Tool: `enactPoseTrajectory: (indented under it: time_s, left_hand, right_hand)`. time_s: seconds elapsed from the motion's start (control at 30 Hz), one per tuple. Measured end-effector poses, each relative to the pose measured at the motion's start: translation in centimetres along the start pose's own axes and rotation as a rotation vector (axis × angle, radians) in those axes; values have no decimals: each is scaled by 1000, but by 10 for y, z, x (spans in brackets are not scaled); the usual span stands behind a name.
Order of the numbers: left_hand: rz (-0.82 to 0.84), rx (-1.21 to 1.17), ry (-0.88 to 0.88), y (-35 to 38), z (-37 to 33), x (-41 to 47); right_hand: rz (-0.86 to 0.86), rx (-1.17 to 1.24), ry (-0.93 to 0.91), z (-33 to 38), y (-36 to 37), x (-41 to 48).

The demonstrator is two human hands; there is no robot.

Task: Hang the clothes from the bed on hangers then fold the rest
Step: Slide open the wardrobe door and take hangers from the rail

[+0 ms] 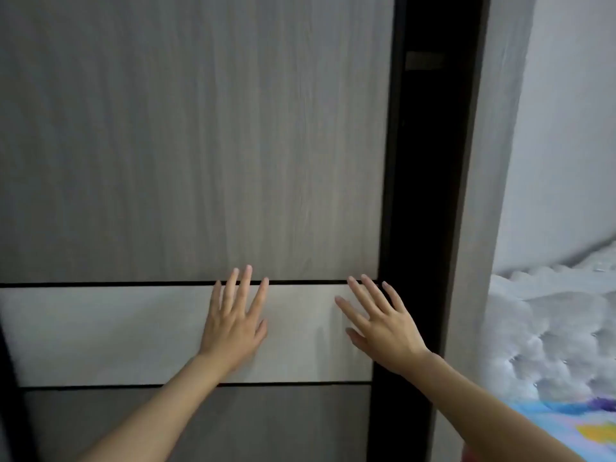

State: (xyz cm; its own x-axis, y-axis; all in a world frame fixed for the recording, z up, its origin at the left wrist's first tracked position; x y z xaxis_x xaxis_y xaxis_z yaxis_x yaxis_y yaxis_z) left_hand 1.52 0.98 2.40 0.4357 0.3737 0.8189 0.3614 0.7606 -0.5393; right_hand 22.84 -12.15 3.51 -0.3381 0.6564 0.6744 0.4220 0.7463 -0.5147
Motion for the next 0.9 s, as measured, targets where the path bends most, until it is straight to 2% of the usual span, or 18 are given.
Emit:
enactPoseTrajectory:
  time_s: [0.07,0.27,0.57,0.9]
  left_hand:
    - [14,28,-8,2,4,11]
    - [-121,156,63,35,21,16]
    - [-386,92,36,67,22,19]
    - [-401,88,50,71,26,18]
  right_hand:
    - [-10,38,-13,-5,8,13]
    - [-217,-99,-188,-9,46,47]
    - [-328,-191,-164,-2,75,49]
    - [-366,-182,-170,2,76,52]
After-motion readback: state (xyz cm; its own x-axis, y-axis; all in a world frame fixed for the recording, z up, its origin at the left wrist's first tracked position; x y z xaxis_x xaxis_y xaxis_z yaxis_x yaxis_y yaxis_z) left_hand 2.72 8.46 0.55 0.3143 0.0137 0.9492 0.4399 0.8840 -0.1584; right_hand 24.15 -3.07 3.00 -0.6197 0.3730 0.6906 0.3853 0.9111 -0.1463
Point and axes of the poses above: each hand's wrist, its own x-axis towards the middle knuckle, its own y-axis out of the palm, z = x × y, the point moved 3 cm from there along x, towards the middle knuckle, and after that the axes turned 5 degrees about -y, right-handed, at the moved point
